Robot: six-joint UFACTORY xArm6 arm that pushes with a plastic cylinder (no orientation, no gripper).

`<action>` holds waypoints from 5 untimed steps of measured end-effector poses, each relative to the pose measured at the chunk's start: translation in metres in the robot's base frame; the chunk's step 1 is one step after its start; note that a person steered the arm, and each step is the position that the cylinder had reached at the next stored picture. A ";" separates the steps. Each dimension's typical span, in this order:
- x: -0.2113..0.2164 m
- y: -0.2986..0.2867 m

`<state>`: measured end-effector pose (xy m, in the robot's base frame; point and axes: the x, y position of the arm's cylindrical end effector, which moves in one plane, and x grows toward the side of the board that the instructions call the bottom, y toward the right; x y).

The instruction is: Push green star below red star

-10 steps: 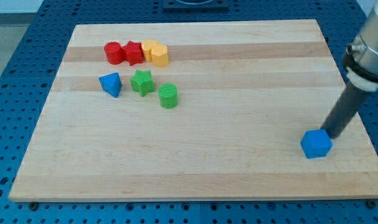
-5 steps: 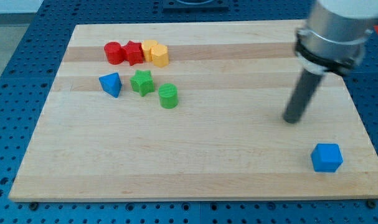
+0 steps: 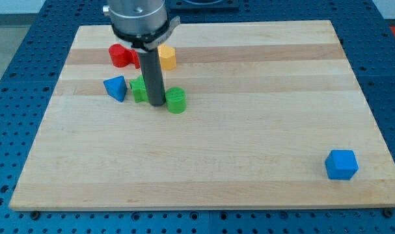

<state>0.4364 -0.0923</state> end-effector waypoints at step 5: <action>-0.067 0.006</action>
